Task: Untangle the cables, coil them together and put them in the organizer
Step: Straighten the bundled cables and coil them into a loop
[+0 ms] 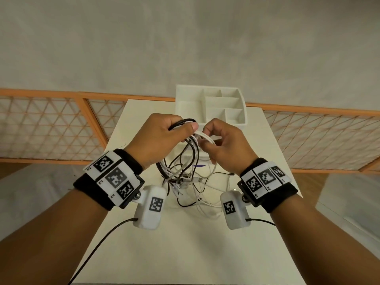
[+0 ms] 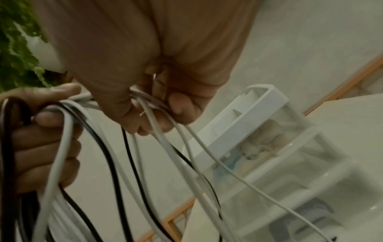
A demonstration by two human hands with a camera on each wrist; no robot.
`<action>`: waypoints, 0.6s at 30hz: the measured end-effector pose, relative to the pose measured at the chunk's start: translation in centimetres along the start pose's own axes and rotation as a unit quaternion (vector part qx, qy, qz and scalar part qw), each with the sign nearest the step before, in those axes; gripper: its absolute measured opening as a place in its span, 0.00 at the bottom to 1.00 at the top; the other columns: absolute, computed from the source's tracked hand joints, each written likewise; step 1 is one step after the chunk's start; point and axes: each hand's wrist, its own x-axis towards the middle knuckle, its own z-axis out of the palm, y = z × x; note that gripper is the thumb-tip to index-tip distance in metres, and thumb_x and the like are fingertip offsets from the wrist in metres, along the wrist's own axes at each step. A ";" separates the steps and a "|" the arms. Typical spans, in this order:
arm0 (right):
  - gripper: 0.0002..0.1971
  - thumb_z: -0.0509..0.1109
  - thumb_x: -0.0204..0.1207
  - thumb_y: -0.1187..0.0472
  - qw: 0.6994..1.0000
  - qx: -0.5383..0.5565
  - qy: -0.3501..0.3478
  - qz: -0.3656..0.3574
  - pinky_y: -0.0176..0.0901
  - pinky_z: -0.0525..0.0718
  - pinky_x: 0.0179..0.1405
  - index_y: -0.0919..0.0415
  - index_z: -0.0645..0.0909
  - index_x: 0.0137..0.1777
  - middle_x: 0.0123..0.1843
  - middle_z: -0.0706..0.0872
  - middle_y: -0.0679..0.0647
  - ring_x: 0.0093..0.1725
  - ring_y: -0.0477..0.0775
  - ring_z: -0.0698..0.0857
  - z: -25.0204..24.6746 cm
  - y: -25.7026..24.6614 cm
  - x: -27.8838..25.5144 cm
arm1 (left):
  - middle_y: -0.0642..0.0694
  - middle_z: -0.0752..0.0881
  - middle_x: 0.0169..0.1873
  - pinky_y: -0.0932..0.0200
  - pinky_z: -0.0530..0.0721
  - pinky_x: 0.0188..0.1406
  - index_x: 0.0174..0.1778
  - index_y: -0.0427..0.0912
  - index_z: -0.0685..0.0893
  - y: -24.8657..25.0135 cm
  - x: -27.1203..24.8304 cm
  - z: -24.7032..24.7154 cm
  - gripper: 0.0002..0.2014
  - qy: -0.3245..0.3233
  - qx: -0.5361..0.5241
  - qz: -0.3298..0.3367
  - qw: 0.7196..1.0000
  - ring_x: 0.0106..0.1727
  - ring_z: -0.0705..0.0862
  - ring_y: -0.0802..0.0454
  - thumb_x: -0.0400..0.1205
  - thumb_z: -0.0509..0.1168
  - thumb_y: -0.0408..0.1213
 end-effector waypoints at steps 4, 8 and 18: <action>0.07 0.75 0.79 0.61 0.998 -0.055 -0.008 -0.023 0.37 0.78 0.28 0.56 0.77 0.46 0.33 0.82 0.45 0.27 0.46 0.77 -0.2 1.6 -0.2 | 0.59 0.70 0.13 0.69 0.65 0.19 0.31 0.40 0.86 0.2 0.2 -0.2 0.16 0.030 -0.037 -0.013 0.999 0.16 0.65 0.62 0.83 0.69 0.43; 0.08 0.69 0.80 0.56 0.965 -0.249 -0.077 0.028 0.47 0.81 0.37 0.52 0.74 0.41 0.32 0.82 0.47 0.34 0.54 0.80 -1.0 7.2 -1.8 | 0.49 0.68 0.22 0.64 0.58 0.19 0.25 0.47 0.83 1.1 2.4 -3.1 0.17 0.155 -0.191 -0.046 0.968 0.19 0.59 0.54 0.81 0.72 0.43; 0.33 0.79 0.72 0.46 0.902 -0.312 -0.143 0.261 0.47 0.81 0.67 0.41 0.74 0.77 0.91 0.46 0.51 0.75 0.60 0.79 -3.7 12.4 -3.5 | 0.42 0.65 0.25 0.63 0.56 0.19 0.26 0.43 0.80 0.5 2.8 -2.8 0.18 0.197 -0.217 -0.061 0.954 0.18 0.57 0.53 0.82 0.71 0.43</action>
